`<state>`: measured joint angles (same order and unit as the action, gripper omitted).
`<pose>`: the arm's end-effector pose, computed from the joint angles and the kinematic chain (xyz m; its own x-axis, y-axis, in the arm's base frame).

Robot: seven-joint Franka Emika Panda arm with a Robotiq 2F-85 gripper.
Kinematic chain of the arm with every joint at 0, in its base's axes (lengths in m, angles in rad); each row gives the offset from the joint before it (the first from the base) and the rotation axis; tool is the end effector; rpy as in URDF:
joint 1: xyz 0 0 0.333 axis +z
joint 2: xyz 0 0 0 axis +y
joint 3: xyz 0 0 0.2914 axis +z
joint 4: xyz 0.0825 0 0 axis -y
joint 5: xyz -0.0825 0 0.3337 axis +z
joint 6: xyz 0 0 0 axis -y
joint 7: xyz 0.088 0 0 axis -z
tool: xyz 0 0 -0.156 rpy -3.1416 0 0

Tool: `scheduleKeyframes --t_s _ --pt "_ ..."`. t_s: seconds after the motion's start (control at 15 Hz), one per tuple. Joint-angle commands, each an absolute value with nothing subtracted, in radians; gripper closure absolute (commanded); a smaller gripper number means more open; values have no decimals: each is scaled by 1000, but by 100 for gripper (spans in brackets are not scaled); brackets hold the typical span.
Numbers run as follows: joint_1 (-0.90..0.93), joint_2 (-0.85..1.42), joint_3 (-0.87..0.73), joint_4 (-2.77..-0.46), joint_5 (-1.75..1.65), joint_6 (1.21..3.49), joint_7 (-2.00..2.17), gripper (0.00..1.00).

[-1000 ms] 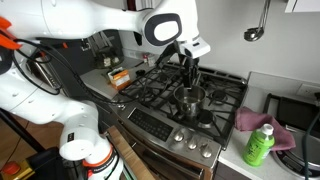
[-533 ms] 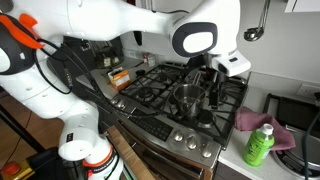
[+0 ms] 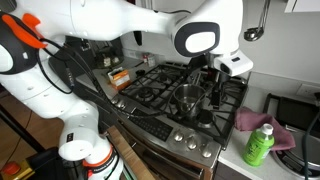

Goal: Pour the contents in the green bottle into the pot

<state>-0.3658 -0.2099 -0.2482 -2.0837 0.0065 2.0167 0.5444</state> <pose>0.3846 -0.2758 0.4694 0.3939 -0.9151 0.0865 -0.9078 -0.4021 -0.1194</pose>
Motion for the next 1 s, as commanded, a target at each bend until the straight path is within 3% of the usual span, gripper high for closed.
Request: scheduleKeyframes --t_s 0.0,0.93 --pt "-368 -173 -271 -2043 -6 2012 506 0" --pt "-417 152 -410 -1637 82 1853 154 0"
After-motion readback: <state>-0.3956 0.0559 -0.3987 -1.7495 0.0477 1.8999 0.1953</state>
